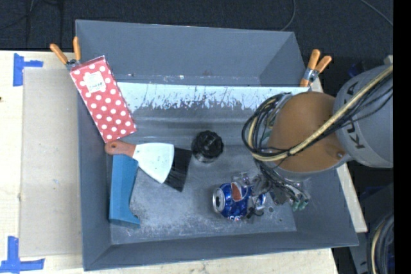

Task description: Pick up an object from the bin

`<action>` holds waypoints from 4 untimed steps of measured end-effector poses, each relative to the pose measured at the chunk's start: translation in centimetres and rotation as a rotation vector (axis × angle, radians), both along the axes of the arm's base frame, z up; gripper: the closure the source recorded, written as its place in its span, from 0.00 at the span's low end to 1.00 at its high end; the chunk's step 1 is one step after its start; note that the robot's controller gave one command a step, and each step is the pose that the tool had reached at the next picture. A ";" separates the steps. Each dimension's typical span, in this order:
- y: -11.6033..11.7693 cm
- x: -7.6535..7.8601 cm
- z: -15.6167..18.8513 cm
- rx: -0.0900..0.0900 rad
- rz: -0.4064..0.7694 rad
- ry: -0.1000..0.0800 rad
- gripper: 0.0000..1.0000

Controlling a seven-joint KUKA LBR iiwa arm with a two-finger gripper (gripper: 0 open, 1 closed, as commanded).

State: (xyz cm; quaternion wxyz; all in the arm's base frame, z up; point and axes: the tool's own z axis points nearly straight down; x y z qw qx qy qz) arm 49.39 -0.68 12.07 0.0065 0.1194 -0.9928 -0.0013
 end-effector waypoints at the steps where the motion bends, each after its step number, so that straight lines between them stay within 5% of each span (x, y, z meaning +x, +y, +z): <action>1: 0.2 0.7 0.9 0.000 0.025 -0.017 1.00; 2: 0.2 -0.4 3.4 0.001 0.033 0.007 1.00; 3: 0.5 2.3 2.3 0.000 0.035 -0.025 1.00; 4: 0.7 0.8 2.8 0.001 0.038 0.012 1.00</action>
Offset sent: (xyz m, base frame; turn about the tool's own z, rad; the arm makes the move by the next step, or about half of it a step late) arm -0.0157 0.0015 0.2161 -0.0549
